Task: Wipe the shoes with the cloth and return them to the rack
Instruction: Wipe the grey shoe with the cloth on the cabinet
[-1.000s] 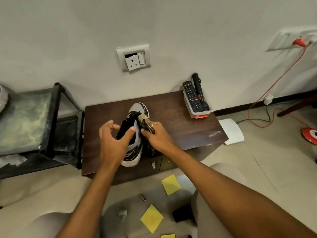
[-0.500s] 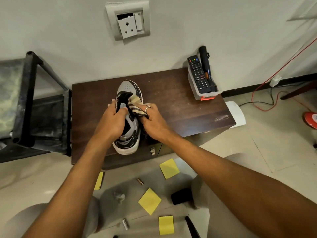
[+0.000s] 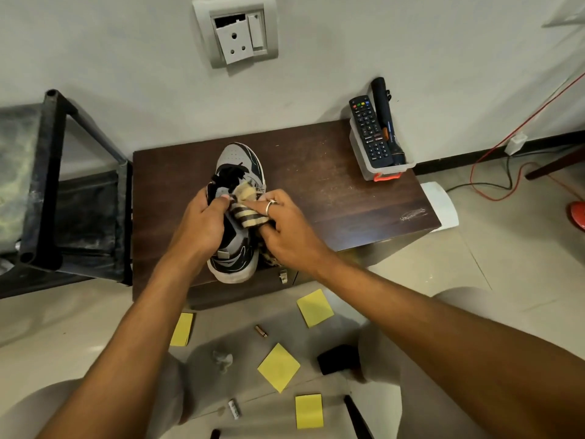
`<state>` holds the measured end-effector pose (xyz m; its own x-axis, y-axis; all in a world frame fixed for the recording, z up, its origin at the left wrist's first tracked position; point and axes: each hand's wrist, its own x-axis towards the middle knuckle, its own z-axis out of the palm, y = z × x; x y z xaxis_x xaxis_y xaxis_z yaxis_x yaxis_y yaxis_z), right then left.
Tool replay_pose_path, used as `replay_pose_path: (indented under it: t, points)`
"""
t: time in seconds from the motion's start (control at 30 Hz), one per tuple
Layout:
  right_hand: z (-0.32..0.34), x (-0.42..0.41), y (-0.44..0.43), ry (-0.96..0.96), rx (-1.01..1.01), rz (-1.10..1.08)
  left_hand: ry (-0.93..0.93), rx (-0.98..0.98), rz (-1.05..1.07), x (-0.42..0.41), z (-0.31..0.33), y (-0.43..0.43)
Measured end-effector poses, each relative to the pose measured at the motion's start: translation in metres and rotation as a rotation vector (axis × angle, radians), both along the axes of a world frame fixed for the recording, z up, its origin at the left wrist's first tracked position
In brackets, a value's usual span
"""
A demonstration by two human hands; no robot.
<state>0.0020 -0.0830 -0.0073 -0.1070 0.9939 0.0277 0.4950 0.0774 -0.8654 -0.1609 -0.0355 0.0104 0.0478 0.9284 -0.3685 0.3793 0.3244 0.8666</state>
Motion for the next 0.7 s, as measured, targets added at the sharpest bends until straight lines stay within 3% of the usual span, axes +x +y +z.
replay_pose_path:
  t: [0.43, 0.7]
  points:
    - [0.018, 0.001, -0.008, -0.004, 0.085, 0.162, 0.017, 0.038, 0.005, 0.002, 0.001, -0.002]
    - [-0.010, 0.005, 0.026, -0.108, 0.126, -0.001, -0.001, 0.027, -0.006, 0.002, -0.001, 0.002]
